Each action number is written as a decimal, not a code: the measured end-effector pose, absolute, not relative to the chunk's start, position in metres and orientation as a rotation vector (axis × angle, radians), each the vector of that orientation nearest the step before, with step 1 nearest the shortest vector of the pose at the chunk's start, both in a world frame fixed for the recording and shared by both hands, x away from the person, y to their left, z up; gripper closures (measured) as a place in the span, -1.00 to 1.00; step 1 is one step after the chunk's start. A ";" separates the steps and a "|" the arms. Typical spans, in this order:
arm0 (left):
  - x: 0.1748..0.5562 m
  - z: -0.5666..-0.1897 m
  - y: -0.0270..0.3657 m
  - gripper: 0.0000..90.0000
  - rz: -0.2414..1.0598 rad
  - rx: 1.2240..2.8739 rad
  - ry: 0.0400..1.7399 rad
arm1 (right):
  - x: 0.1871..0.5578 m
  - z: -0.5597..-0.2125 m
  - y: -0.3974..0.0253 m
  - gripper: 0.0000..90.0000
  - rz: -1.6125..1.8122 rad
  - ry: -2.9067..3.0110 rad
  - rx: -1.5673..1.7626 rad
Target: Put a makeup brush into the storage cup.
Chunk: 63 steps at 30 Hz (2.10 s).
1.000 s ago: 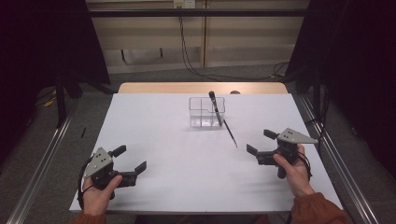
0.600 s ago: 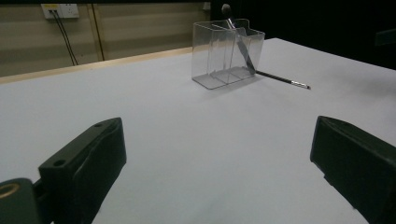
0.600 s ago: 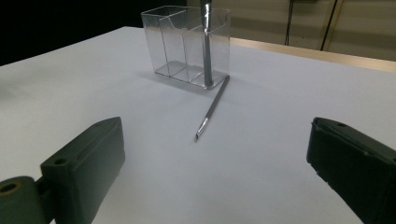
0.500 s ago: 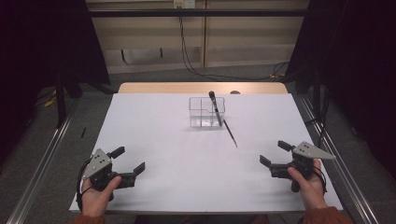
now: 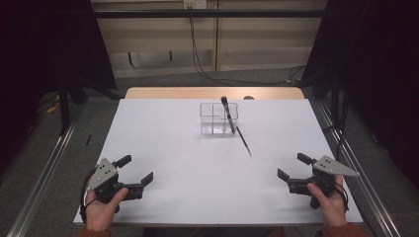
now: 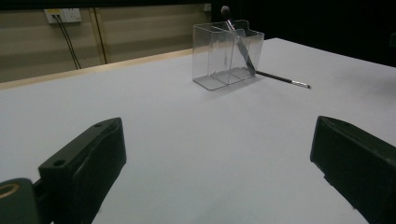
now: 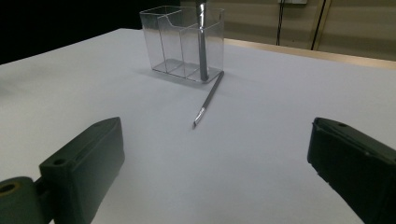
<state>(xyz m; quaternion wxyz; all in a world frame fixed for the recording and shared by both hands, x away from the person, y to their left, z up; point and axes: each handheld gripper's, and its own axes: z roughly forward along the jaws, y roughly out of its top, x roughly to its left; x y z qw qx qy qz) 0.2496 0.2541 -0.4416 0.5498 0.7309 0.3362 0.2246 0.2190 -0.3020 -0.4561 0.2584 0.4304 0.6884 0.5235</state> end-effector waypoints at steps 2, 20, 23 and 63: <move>0.250 -0.442 0.255 -0.92 0.534 1.728 0.801 | 0.219 -0.456 -0.302 -0.93 1.423 1.864 1.171; 0.248 -0.442 0.254 -0.92 0.543 1.718 0.821 | 0.237 -0.449 -0.290 -0.94 1.435 1.919 1.117; 0.245 -0.443 0.257 -0.92 0.543 1.715 0.828 | 0.242 -0.449 -0.288 -0.94 1.432 1.934 1.112; 0.249 -0.443 0.256 -0.93 0.540 1.720 0.810 | 0.351 -0.430 -0.242 -0.93 1.401 1.978 1.095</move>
